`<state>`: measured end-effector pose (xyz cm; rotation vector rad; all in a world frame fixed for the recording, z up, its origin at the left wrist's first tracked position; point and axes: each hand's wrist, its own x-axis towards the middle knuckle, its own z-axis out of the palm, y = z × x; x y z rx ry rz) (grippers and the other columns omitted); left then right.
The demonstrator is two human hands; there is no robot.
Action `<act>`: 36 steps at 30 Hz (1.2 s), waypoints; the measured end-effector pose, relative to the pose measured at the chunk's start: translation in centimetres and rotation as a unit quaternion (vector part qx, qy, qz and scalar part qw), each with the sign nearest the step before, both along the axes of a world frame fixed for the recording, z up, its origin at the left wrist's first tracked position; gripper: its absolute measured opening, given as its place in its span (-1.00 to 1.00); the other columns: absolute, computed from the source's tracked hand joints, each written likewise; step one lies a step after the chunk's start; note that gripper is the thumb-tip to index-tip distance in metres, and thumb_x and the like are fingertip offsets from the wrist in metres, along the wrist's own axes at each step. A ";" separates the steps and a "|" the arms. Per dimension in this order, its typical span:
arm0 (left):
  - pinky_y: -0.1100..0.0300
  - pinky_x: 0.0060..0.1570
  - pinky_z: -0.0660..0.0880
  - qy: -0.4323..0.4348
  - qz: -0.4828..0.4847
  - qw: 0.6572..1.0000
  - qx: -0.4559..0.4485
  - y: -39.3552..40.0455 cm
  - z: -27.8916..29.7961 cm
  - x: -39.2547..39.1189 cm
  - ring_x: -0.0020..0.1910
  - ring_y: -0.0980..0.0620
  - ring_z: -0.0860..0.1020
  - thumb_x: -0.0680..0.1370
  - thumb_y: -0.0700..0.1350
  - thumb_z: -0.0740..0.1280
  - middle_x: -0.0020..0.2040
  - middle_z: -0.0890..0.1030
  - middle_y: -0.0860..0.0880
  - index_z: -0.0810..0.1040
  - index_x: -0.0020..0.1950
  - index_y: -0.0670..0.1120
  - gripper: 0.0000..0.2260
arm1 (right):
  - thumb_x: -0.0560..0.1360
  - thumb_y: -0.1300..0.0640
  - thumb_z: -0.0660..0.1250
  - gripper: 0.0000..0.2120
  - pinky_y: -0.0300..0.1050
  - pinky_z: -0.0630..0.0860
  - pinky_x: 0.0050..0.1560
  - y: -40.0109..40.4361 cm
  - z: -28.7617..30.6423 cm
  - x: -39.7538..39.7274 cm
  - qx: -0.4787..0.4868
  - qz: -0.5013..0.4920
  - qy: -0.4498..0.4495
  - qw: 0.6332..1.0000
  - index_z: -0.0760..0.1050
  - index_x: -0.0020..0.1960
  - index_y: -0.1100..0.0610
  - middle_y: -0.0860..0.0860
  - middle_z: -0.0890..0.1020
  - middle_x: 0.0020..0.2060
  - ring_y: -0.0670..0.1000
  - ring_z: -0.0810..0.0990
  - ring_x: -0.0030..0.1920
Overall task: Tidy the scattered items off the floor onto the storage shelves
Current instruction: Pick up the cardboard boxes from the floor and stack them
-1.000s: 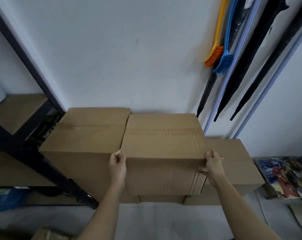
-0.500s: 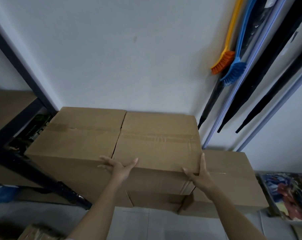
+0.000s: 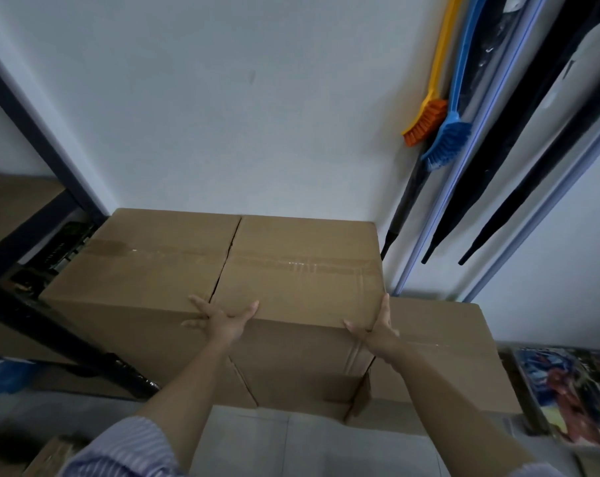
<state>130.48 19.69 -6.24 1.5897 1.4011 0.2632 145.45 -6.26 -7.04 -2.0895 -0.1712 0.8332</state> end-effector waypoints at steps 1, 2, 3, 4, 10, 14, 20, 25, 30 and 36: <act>-0.06 0.45 0.15 -0.008 -0.001 1.000 0.024 -0.7 0.1 -0.1 0.56 -0.28 -0.08 0.37 0.19 0.51 0.51 -0.33 -0.37 -0.39 0.55 -0.04 0.19 | 0.25 -0.39 0.45 0.25 0.22 0.14 0.50 0.1 -0.1 0.1 -0.014 -0.007 -0.002 1.000 -0.50 0.46 -0.26 -0.08 -0.11 0.58 0.22 -0.02 0.55; -0.03 0.41 0.22 -0.012 0.002 0.999 0.047 -1.5 0.0 -0.2 0.55 -0.27 0.02 0.43 0.17 0.48 0.53 -0.25 -0.36 -0.35 0.56 -0.09 0.12 | 0.27 -0.37 0.46 0.22 0.23 0.12 0.50 0.3 0.0 0.0 -0.032 -0.014 -0.001 0.999 -0.49 0.46 -0.28 -0.01 -0.13 0.59 0.23 -0.03 0.55; -0.01 0.37 0.28 -0.014 0.003 0.998 0.066 -2.4 0.0 -0.3 0.53 -0.27 0.12 0.49 0.13 0.42 0.56 -0.16 -0.34 -0.32 0.57 -0.15 0.03 | 0.29 -0.37 0.45 0.20 0.25 0.07 0.50 0.3 0.3 -0.2 -0.053 -0.023 0.003 0.998 -0.46 0.47 -0.29 0.07 -0.15 0.59 0.26 -0.07 0.55; 0.01 0.33 0.31 -0.014 -0.002 0.996 0.083 -3.3 0.1 -0.4 0.51 -0.26 0.20 0.54 0.09 0.37 0.58 -0.09 -0.29 -0.29 0.57 -0.19 -0.05 | 0.30 -0.38 0.44 0.17 0.28 -0.02 0.50 0.4 0.7 -0.4 -0.081 -0.031 -0.002 0.996 -0.42 0.49 -0.28 0.12 -0.20 0.58 0.29 -0.15 0.55; 0.17 0.47 0.02 -0.003 -0.098 0.992 0.080 -6.0 -0.4 -3.7 0.58 -0.07 -0.01 0.58 0.04 0.34 0.60 -0.07 -0.14 -0.13 0.59 -0.22 -0.18 | 0.51 -0.10 0.36 -0.23 0.37 -0.24 0.47 1.7 2.8 -3.5 -0.189 -0.004 -0.243 0.951 0.06 0.58 0.03 0.18 -0.29 0.55 0.28 -0.33 0.53; 0.14 0.48 0.08 -0.020 -0.070 0.992 0.098 -6.5 0.8 -6.9 0.56 -0.07 0.10 0.58 0.02 0.35 0.59 0.12 -0.13 0.06 0.58 -0.18 -0.29 | 0.57 -0.07 0.12 -0.46 0.28 -0.32 0.48 4.7 2.7 -6.0 -0.107 0.157 -0.350 0.917 0.26 0.51 0.05 0.14 0.11 0.57 0.22 -0.11 0.57; 0.14 0.35 0.29 -0.013 -0.011 0.992 0.123 -6.7 2.7 -15.5 0.43 -0.09 0.37 0.60 0.01 0.31 0.45 0.41 -0.11 0.35 0.49 -0.15 -0.51 | 0.58 0.13 0.31 -0.61 -0.07 0.33 0.34 9.5 6.0 -15.0 0.066 0.307 -0.322 0.893 0.46 0.35 0.28 0.20 0.54 0.29 0.17 0.49 0.32; 0.35 0.10 0.32 -0.033 0.106 0.987 0.117 -7.5 3.0 -26.0 0.19 0.03 0.49 0.59 -0.08 0.34 0.29 0.54 -0.10 0.45 0.39 -0.20 -0.60 | 0.61 0.08 0.27 -0.53 -0.13 0.25 0.34 13.0 6.2 -25.2 0.064 0.460 -0.255 0.848 0.33 0.46 0.26 0.18 0.44 0.39 0.13 0.41 0.39; 0.01 0.28 0.44 -0.036 0.204 0.973 0.102 -8.7 1.7 -39.0 0.27 -0.11 0.52 0.53 -0.02 0.38 0.25 0.58 -0.13 0.52 0.32 -0.21 -0.58 | 0.54 0.12 0.35 -0.56 -0.09 0.38 0.20 14.7 5.2 -35.8 0.076 0.533 -0.219 0.814 0.44 0.37 0.27 0.19 0.55 0.26 0.18 0.51 0.28; 0.13 0.20 0.42 0.000 0.313 0.944 0.103 -14.5 1.6 -55.8 0.26 -0.13 0.53 0.60 -0.09 0.32 0.27 0.57 -0.15 0.49 0.34 -0.21 -0.65 | 0.53 -0.12 0.25 -0.42 -0.11 0.35 0.27 13.5 4.8 -51.1 0.083 0.635 -0.192 0.743 0.36 0.45 0.19 0.13 0.50 0.34 0.14 0.45 0.35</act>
